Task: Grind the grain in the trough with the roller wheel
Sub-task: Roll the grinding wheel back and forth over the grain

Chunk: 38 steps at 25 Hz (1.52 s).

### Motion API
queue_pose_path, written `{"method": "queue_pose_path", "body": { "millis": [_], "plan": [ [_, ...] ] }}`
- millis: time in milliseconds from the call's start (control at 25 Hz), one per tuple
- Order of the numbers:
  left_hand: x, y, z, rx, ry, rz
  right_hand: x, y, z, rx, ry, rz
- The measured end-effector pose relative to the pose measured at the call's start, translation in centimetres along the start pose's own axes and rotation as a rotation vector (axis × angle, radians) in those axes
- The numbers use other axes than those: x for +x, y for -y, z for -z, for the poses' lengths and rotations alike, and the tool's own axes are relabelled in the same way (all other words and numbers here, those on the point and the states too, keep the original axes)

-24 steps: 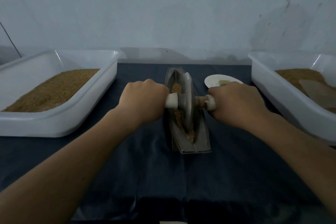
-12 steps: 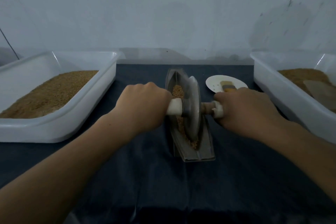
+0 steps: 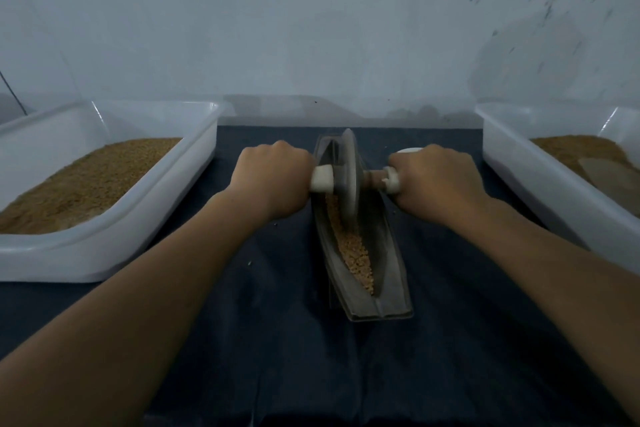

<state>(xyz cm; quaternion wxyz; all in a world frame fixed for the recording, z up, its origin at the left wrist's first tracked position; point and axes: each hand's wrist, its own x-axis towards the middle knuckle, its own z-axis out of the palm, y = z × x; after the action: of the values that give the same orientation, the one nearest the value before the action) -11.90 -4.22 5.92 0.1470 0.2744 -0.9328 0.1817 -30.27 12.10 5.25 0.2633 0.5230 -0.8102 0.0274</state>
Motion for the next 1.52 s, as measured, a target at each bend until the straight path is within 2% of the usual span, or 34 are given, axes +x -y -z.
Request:
{"method": "queue_pose_path", "body": {
  "millis": [160, 280, 400, 480, 560, 640, 760, 840, 1000, 1120, 1200, 1280, 1400, 1520],
  "plan": [
    [-4.4, 1.3, 1.4, -0.065, 0.067, -0.079, -4.4, -0.5, 2.4, -0.065, -0.148, 0.125],
    [-6.1, 1.3, 1.3, -0.047, 0.002, -0.067, -6.0, -0.7, 2.9, -0.013, -0.162, 0.150],
    [-3.9, 0.9, 0.6, -0.061, 0.051, 0.015, -3.3, 0.3, 2.4, -0.109, -0.108, 0.039],
    [-2.0, 0.7, 0.0, -0.055, 0.053, 0.063, -0.4, 0.6, 1.4, -0.055, 0.019, -0.024],
    [-1.0, 0.8, -0.1, -0.041, 0.050, 0.090, 1.0, 0.4, 0.7, -0.015, 0.062, -0.061],
    [-1.7, 0.8, 0.2, -0.051, 0.054, 0.067, 0.2, 0.3, 0.8, -0.028, 0.019, -0.053],
    [-4.0, 1.0, 0.7, -0.047, 0.015, -0.020, -3.3, 0.1, 1.6, -0.061, -0.140, 0.020],
    [-5.1, 1.2, 0.7, 0.003, -0.048, -0.070, -4.9, -0.3, 1.9, -0.030, -0.153, 0.048],
    [-3.0, 0.8, 0.3, 0.035, -0.043, 0.000, -3.0, 0.5, 0.9, -0.125, -0.108, -0.037],
    [-0.4, 0.8, -0.2, -0.002, 0.015, 0.073, 0.7, 0.8, 0.5, -0.012, 0.029, -0.087],
    [-0.2, 1.0, -0.2, -0.021, 0.037, 0.073, 1.2, 0.6, 0.7, -0.010, 0.050, -0.085],
    [-1.8, 0.9, 0.2, -0.051, 0.046, 0.025, -0.5, 0.3, 1.1, -0.042, 0.009, -0.047],
    [-5.3, 1.0, 1.0, -0.056, -0.014, -0.083, -4.8, 0.0, 2.5, -0.084, -0.159, 0.066],
    [-5.3, 0.9, 1.5, -0.018, -0.037, -0.086, -5.0, -0.2, 3.0, -0.049, -0.140, 0.091]
  ]
}}
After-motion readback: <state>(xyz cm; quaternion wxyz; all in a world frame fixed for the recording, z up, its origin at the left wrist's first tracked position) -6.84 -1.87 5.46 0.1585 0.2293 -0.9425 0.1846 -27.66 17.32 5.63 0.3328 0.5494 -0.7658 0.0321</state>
